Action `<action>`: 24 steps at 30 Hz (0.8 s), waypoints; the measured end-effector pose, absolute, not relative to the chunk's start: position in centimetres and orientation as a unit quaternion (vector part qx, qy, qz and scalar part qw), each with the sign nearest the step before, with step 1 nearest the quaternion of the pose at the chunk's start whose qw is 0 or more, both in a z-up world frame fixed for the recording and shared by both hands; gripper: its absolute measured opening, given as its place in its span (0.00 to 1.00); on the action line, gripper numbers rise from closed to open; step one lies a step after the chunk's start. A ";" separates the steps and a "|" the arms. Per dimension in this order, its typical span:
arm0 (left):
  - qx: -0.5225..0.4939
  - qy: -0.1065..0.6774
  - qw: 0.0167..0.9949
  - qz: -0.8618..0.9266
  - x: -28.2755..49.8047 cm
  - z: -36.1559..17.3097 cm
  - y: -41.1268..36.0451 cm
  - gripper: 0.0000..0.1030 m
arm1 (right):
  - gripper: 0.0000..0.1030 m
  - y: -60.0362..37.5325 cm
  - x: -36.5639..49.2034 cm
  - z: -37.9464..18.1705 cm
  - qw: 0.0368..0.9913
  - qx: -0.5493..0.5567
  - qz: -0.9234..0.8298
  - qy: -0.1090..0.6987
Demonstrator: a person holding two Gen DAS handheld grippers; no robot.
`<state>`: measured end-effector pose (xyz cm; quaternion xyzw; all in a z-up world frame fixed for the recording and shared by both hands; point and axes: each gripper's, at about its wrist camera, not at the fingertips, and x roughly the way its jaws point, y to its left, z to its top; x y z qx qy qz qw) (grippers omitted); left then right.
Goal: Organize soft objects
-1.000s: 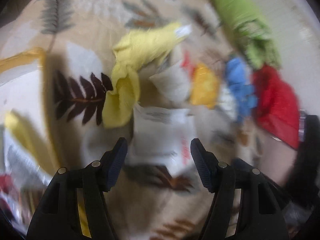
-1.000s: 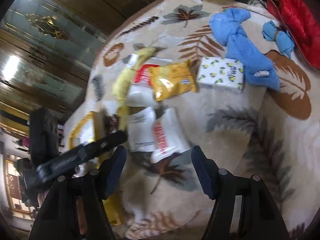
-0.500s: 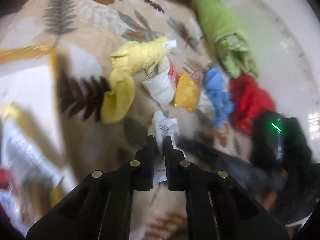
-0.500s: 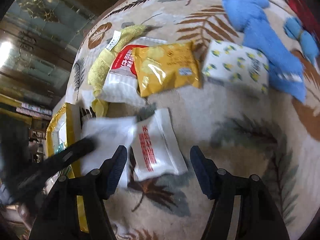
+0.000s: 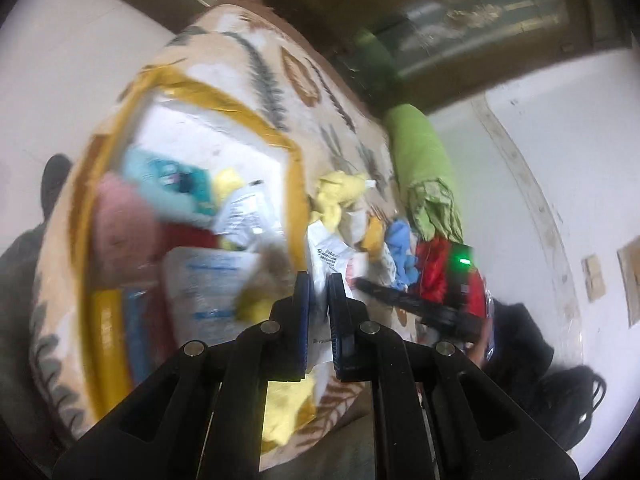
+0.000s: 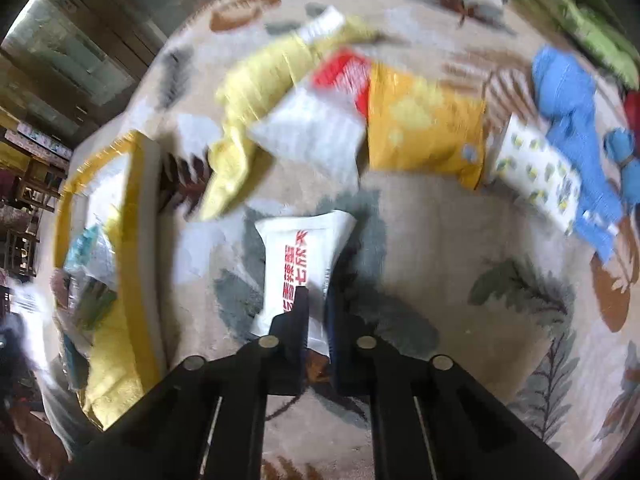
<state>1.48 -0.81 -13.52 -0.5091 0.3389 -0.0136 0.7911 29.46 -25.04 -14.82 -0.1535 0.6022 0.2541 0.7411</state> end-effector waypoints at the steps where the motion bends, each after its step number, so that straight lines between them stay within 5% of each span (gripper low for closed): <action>1: -0.512 0.334 0.791 -0.013 1.0 -13.5 -0.6 0.08 | 0.03 -25.1 29.0 -13.5 0.749 -0.137 0.260 0.594; 10: -0.526 0.315 0.790 0.012 -0.7 -12.1 2.8 0.08 | 0.03 -16.8 21.9 -4.8 0.755 -0.092 0.359 0.541; 24: -0.476 0.349 0.803 0.079 4.5 -15.0 7.7 0.08 | 0.04 -12.7 21.8 -13.2 0.730 -0.109 0.359 0.571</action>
